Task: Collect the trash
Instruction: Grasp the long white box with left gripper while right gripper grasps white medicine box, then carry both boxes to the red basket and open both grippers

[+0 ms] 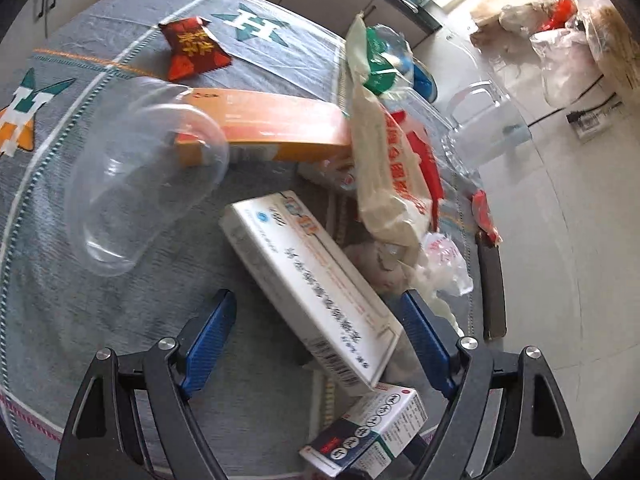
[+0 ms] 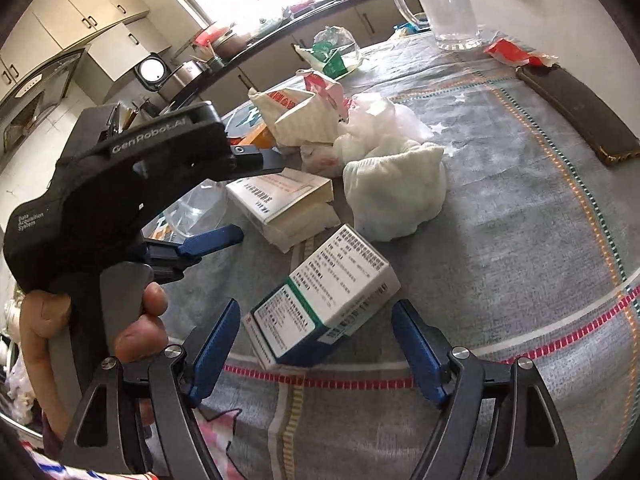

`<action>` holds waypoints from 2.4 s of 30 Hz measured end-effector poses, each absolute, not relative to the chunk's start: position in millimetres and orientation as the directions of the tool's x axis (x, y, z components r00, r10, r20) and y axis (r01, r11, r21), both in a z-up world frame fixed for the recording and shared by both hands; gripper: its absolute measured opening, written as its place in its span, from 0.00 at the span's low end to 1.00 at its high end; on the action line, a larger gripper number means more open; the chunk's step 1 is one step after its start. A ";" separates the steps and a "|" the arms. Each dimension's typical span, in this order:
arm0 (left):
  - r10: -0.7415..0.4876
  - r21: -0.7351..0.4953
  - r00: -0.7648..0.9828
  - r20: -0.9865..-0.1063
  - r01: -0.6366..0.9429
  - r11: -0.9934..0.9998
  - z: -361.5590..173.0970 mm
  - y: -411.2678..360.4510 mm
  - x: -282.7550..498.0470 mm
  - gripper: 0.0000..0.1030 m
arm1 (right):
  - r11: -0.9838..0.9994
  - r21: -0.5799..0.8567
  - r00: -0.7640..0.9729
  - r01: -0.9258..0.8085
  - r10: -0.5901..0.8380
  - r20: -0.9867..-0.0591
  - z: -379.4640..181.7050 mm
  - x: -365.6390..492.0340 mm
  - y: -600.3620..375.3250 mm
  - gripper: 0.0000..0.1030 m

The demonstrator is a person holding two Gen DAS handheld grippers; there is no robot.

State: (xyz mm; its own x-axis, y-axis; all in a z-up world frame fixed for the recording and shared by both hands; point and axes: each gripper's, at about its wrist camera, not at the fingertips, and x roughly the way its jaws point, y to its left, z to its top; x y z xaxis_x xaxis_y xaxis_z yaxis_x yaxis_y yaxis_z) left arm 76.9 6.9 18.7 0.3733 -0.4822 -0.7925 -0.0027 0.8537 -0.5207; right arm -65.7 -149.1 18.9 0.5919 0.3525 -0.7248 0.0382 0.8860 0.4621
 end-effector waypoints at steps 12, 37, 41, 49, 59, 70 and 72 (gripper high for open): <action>-0.531 -0.540 0.356 -0.769 0.082 0.838 30.3 3.6 60.2 0.14 | 0.885 0.466 0.624 -0.014 0.372 -0.688 31.0 -78.6 -158.1 0.18; -0.254 -0.278 0.663 -0.705 0.071 0.958 85.5 120.2 -96.1 0.14 | 0.919 0.389 0.540 0.064 0.296 -0.788 22.8 -50.4 -125.4 0.71; -0.153 -0.193 0.718 -0.679 0.026 0.981 89.2 132.9 -123.3 0.14 | 0.936 0.346 0.531 0.061 0.263 -0.806 23.5 -51.5 -119.9 0.56; -0.020 -0.108 0.762 -0.647 -0.066 0.992 88.6 153.4 -166.2 0.14 | 0.956 0.294 0.553 0.015 0.237 -0.799 31.8 -78.0 -115.7 0.44; 0.088 -0.059 0.746 -0.660 -0.169 0.984 81.1 166.3 -191.0 0.14 | 0.949 0.295 0.623 -0.108 0.296 -0.724 56.5 -128.2 -97.0 0.42; 0.201 0.022 0.755 -0.624 -0.240 0.970 89.7 170.1 -212.8 0.14 | 0.919 0.270 0.655 -0.286 0.393 -0.645 82.6 -175.6 -64.6 0.42; 0.210 0.026 0.756 -0.620 -0.248 0.968 91.4 171.2 -215.3 0.14 | 0.917 0.263 0.657 -0.299 0.398 -0.640 84.1 -180.6 -61.4 0.42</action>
State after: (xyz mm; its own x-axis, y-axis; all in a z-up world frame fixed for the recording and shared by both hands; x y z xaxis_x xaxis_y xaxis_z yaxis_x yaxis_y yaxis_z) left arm -215.3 171.2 91.4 0.7558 0.2103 -0.6201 -0.2481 0.9684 0.0260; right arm -180.6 -61.4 84.1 0.6569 0.3979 -0.6404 -0.2992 0.9172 0.2630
